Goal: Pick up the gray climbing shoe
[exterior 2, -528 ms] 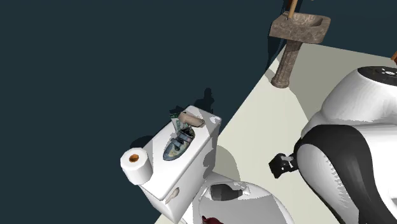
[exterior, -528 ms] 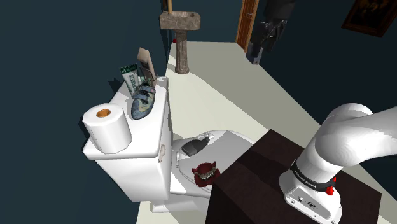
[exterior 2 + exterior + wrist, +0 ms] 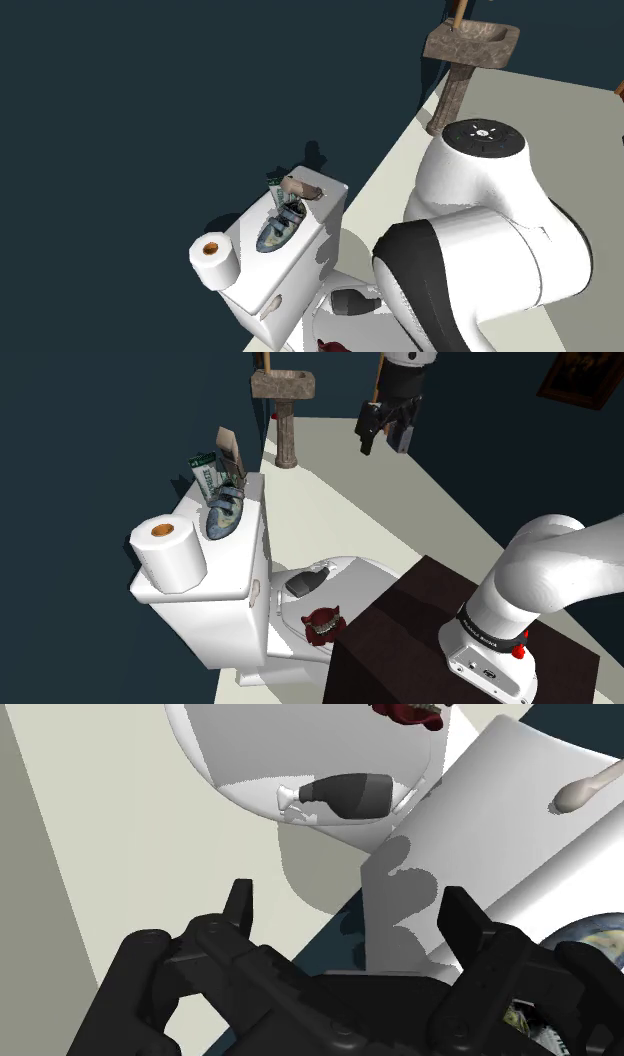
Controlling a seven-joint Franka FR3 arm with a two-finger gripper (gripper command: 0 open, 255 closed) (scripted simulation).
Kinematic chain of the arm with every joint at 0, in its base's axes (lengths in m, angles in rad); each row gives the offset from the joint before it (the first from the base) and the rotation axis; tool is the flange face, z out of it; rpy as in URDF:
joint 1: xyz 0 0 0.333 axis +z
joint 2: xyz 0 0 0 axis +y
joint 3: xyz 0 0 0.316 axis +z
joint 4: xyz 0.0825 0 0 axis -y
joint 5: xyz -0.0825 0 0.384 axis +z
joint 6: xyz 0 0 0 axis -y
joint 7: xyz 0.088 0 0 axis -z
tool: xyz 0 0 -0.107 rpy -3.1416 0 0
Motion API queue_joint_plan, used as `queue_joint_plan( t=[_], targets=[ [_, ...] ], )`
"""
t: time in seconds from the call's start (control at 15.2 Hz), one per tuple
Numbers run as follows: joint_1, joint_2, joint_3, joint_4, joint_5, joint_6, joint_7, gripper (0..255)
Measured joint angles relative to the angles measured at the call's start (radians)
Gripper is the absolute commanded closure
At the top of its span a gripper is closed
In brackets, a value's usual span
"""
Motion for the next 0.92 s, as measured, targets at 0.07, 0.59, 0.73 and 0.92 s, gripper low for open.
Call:
queue_joint_plan(
  t=[0.07,0.59,0.73,0.92],
  targets=[
    [-0.005,0.017,0.037,0.002,0.001,0.019,0.047,0],
    [-0.091,0.225,0.334,0.128,-0.066,0.103,0.431,0],
    [-0.127,0.296,0.41,0.17,-0.111,0.116,0.532,0],
    [-0.191,0.446,0.541,0.273,-0.216,0.109,0.705,0]
  ],
)
